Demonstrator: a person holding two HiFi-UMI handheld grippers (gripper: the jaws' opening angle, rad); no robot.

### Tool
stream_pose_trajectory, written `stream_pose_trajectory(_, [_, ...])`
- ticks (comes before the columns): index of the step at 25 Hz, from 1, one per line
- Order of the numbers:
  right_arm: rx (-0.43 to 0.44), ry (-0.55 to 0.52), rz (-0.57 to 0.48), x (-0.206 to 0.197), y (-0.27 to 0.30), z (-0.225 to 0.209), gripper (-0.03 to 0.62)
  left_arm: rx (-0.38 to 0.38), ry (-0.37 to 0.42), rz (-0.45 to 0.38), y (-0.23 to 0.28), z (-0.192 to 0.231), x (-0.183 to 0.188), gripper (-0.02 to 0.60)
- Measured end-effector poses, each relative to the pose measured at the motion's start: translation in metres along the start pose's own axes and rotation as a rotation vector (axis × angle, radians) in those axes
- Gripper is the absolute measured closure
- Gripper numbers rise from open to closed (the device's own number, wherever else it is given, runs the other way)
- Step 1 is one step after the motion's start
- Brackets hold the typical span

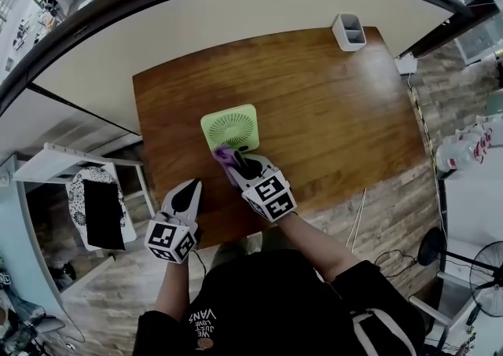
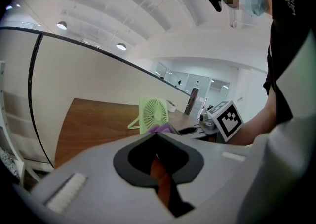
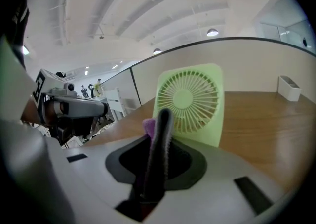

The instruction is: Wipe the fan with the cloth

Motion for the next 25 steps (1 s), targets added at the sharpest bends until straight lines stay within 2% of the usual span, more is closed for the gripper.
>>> stream_pose_trajectory(8, [-0.118,0.061,0.006,-0.014,-0.035,-0.038,0.51,-0.071,0.012,0.02,0.03,-0.014,0.005,0.571])
stream_pose_trajectory(14, [-0.197,0.099,0.013,-0.022,-0.057,-0.061,0.51,-0.093,0.012,0.019,0.047,-0.021,0.01,0.571])
stream_pose_trajectory(20, [-0.279,0.137,0.014,-0.026,-0.073,-0.074,0.51,-0.108,0.003,-0.004,0.056,-0.029,0.017,0.571])
stream_pose_trajectory(25, [-0.3,0.17,-0.016,-0.023,-0.087,-0.065,0.51,-0.118,-0.007,-0.014,0.054,-0.032,0.021,0.571])
Point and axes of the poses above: the fingertips, and each gripper's own axes: y forward along the fingers, z to its left, x out of its top, the point moved 8 cm from there along -y, backward along the fingers, and after that the axes turned 3 degrees about -z, right-handed, at the moved point
